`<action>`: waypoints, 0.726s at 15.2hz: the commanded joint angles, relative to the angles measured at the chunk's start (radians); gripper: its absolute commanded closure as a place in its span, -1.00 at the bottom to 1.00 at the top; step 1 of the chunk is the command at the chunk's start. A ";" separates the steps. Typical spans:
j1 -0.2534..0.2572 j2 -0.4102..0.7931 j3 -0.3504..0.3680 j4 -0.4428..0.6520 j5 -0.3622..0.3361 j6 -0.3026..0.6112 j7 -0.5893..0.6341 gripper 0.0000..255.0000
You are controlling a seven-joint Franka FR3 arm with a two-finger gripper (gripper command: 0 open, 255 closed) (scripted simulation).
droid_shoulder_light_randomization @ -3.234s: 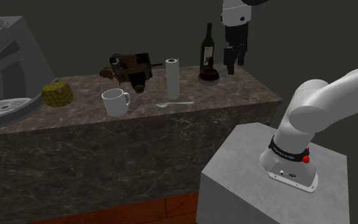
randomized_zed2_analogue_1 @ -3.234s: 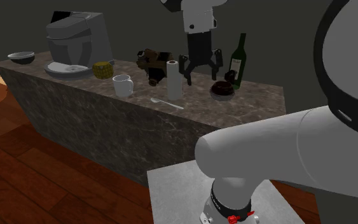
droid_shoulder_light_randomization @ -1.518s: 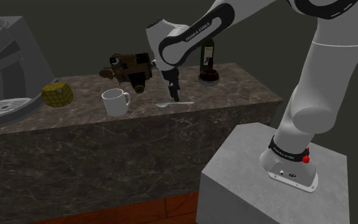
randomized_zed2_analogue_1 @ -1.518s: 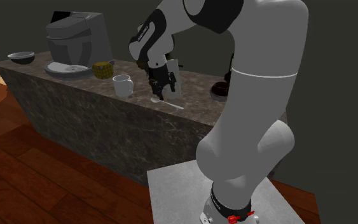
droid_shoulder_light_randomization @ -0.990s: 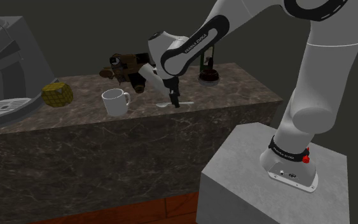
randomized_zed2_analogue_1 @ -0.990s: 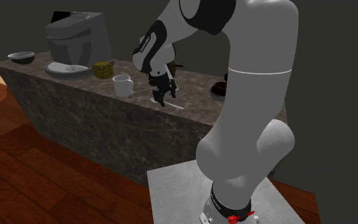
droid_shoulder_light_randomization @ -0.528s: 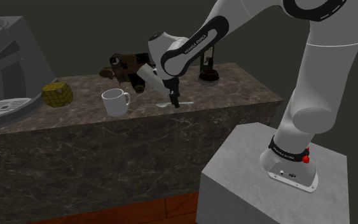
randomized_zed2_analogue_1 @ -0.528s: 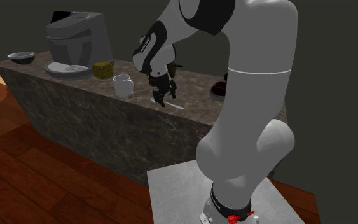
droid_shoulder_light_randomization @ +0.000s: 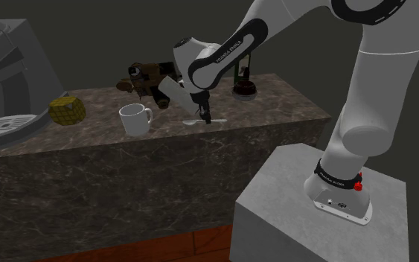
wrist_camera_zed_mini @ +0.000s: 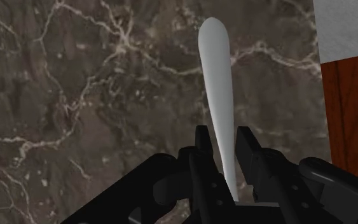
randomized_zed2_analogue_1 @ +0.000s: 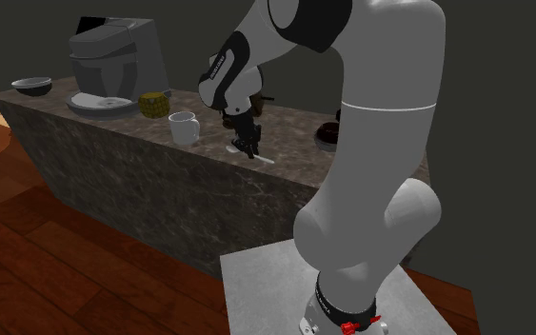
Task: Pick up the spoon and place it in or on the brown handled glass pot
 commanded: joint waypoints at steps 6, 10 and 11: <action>0.000 -0.029 0.002 0.021 0.010 -0.047 -0.014 1.00; 0.000 -0.054 0.003 0.045 0.020 -0.096 -0.027 1.00; 0.000 -0.060 0.004 0.051 0.022 -0.108 -0.030 1.00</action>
